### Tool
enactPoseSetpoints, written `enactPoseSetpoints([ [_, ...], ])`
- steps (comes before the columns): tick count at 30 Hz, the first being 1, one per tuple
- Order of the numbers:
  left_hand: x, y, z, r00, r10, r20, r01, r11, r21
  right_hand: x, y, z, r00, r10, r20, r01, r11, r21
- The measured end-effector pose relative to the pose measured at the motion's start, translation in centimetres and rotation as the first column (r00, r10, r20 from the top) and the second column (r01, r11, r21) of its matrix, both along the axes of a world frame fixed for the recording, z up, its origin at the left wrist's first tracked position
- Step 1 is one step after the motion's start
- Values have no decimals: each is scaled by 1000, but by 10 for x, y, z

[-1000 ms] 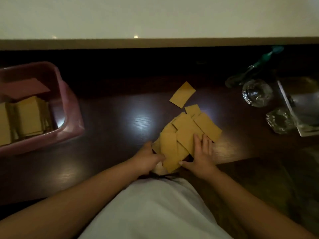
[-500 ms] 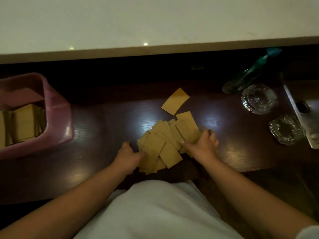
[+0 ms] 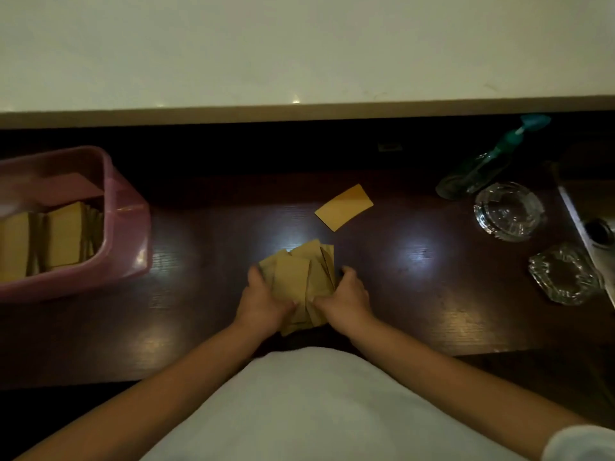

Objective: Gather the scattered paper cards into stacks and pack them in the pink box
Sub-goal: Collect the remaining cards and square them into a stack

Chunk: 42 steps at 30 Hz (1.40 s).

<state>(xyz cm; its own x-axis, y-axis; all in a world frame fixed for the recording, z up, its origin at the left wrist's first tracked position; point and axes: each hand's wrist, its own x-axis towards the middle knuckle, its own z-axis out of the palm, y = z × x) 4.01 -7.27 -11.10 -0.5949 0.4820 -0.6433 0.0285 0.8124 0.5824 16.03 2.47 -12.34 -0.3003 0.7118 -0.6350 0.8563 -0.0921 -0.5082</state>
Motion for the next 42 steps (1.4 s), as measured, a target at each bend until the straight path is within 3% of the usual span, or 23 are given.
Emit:
enactPoseSetpoints([
  [3, 0, 0, 2, 997, 72, 40, -73, 996, 46, -6, -4, 2, 998, 59, 11, -58, 997, -55],
  [8, -10, 0, -3, 991, 1, 133, -15, 995, 100, -12, -6, 7, 997, 55, -61, -61, 992, -113],
  [13, -9, 3, 6, 929, 173, 328, -242, 953, 184, -19, -1, 12, 922, -199, -333, 102, 953, -286],
  [18, -8, 3, 4, 791, 278, 544, -443, 875, 196, -13, -3, 3, 909, -236, -342, 163, 959, -230],
  [23, -10, 2, -2, 842, 164, 514, -344, 897, 279, -13, -5, 2, 873, -265, -409, 124, 932, -341],
  [25, -13, 1, -1, 812, 174, 557, -383, 878, 285, -14, -2, 1, 850, -299, -434, 106, 904, -415],
  [33, -15, 7, 6, 733, 142, 665, -437, 848, 301, -12, 8, -7, 804, -394, -446, 178, 874, -452],
  [38, -24, 1, 3, 694, 158, 702, -465, 843, 271, -7, 21, -5, 783, -503, -365, 150, 723, -675],
  [42, -27, 0, 6, 650, 158, 744, -518, 808, 281, -2, 23, -4, 726, -561, -398, 161, 701, -694],
])
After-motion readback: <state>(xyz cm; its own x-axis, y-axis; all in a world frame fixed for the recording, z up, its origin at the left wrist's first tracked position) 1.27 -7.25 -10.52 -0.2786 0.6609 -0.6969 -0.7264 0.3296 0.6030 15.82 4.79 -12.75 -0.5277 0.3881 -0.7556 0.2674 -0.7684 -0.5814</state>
